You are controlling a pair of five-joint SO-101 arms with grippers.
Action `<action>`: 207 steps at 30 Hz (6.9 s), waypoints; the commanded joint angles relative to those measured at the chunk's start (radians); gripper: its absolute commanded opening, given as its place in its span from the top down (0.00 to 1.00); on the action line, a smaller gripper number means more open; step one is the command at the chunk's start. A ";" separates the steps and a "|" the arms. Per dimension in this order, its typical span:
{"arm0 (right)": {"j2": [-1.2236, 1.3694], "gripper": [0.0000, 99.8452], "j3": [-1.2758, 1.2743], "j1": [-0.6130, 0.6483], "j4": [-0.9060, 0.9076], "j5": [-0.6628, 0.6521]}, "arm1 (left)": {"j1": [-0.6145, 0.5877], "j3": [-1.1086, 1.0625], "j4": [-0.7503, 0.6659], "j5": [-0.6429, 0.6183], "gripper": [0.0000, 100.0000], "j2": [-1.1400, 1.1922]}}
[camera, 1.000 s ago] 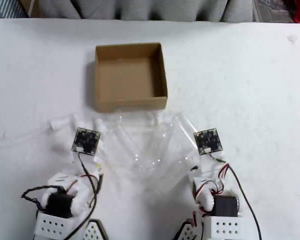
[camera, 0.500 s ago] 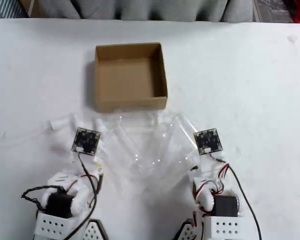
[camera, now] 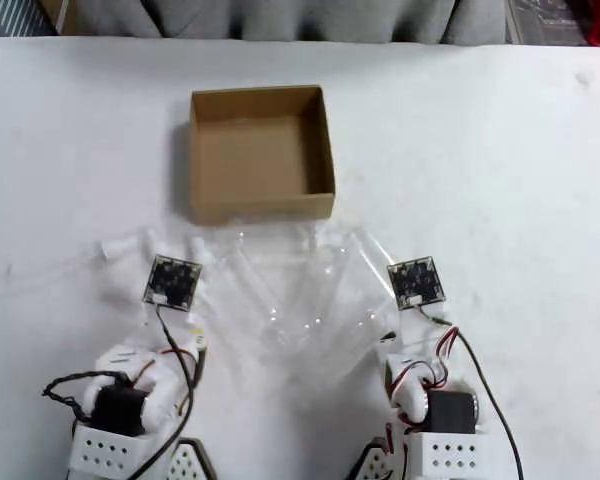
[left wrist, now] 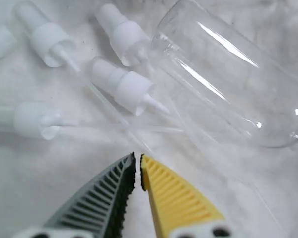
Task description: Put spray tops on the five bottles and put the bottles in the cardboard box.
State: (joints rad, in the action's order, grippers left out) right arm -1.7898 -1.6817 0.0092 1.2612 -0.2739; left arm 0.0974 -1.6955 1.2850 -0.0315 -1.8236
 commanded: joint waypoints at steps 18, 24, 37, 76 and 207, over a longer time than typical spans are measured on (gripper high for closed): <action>-0.010 0.95 -0.009 -0.010 0.007 0.000 | -0.002 0.003 0.003 0.003 0.98 -0.012; -0.010 0.95 -0.009 -0.010 0.007 0.000 | -0.002 0.003 0.003 0.003 0.98 -0.012; -0.010 0.95 -0.009 -0.010 0.007 0.000 | -0.002 0.003 0.003 0.003 0.98 -0.012; -0.010 0.94 -0.009 -0.012 0.007 -0.008 | -0.002 0.003 0.003 0.003 0.98 -0.012; 1.566 0.77 0.968 -0.386 -0.084 -1.154 | -0.002 0.003 0.003 0.003 0.98 -0.012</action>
State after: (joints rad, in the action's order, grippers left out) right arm -0.1680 -0.8025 -0.3652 1.1446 -1.4845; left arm 0.0974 -1.6955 1.2850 -0.0315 -1.8236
